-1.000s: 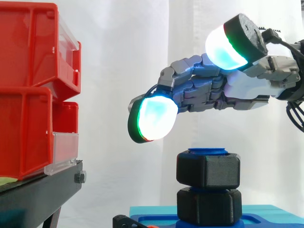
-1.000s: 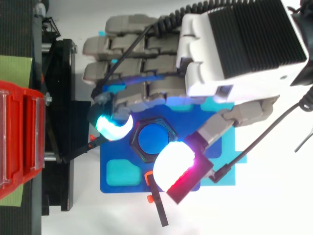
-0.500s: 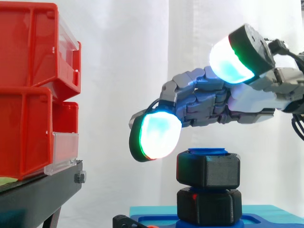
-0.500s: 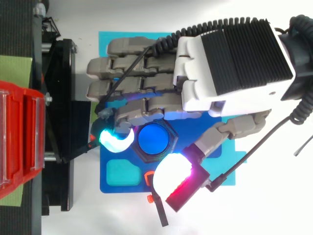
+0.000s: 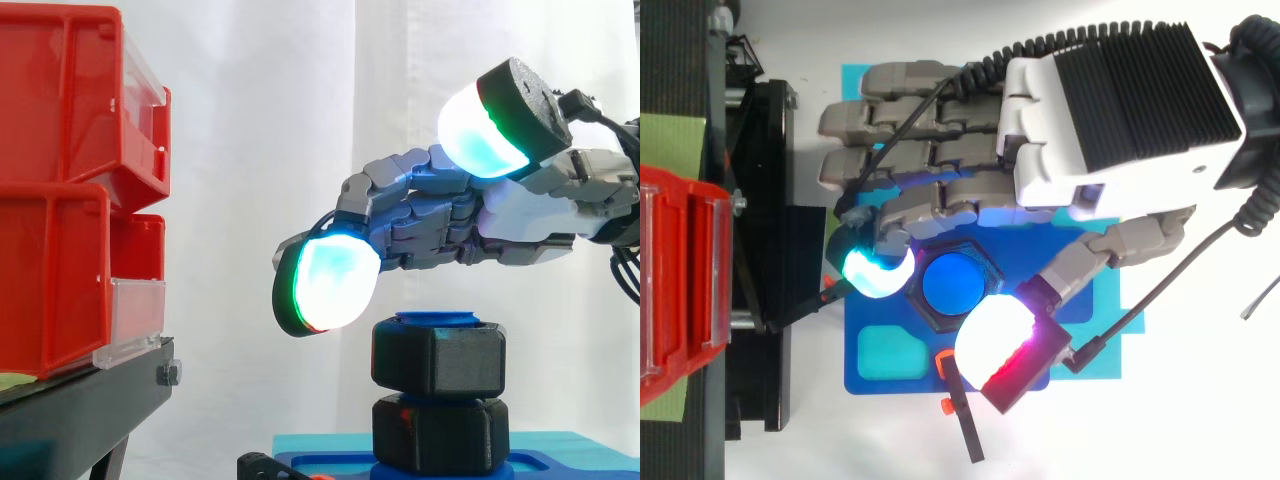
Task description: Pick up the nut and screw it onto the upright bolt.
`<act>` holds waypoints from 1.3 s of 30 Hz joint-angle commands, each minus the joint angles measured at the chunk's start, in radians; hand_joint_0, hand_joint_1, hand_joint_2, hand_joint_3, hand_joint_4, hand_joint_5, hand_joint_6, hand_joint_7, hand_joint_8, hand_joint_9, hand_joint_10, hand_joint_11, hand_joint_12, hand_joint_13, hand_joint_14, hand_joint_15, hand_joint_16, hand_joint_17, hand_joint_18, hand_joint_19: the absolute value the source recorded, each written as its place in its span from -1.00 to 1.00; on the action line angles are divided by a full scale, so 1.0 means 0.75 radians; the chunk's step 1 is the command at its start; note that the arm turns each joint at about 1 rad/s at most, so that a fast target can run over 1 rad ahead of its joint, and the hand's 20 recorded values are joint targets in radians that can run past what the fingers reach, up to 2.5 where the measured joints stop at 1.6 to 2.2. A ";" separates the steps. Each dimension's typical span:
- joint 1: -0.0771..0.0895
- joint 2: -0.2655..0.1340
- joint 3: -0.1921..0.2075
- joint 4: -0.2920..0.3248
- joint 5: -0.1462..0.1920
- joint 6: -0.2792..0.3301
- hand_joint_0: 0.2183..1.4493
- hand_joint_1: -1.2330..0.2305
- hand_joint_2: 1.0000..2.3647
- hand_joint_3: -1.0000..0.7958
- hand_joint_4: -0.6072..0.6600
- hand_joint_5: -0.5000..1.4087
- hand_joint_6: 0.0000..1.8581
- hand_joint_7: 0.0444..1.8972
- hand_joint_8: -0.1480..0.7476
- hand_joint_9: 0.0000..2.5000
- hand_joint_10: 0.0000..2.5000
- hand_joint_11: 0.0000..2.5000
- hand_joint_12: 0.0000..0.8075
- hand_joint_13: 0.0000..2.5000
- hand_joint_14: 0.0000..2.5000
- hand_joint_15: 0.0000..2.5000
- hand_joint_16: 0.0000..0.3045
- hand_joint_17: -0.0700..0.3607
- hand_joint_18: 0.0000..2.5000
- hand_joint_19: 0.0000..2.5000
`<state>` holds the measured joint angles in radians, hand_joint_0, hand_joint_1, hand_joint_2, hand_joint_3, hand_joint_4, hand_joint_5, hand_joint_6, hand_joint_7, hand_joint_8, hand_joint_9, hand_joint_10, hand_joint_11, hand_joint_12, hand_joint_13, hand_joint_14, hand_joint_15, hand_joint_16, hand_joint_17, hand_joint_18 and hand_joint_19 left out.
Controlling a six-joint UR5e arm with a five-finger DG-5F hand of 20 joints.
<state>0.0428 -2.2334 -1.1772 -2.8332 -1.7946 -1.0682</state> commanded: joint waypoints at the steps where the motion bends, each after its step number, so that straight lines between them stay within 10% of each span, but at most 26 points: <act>1: -0.002 0.000 -0.001 0.000 0.002 -0.001 -0.55 0.53 -1.00 -0.44 0.27 -0.67 -0.46 -0.22 -0.17 -0.79 -1.00 -1.00 -0.19 -0.92 -1.00 -1.00 -0.73 -0.24 -1.00 -1.00; 21: -0.020 0.000 -0.054 0.035 0.000 0.033 -0.55 0.51 -1.00 -0.44 0.29 -0.66 -0.46 -0.16 -0.17 -0.79 -1.00 -1.00 -0.20 -0.91 -1.00 -1.00 -0.73 -0.24 -1.00 -1.00; 39: -0.092 0.002 -0.054 0.006 -0.039 0.023 -0.53 0.39 -1.00 -0.44 0.31 -0.58 -0.46 0.48 -0.11 -0.69 -1.00 -1.00 -0.25 -0.83 -1.00 -1.00 -0.76 -0.29 -1.00 -1.00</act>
<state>-0.0202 -2.2322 -1.2179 -2.8265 -1.8205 -1.0494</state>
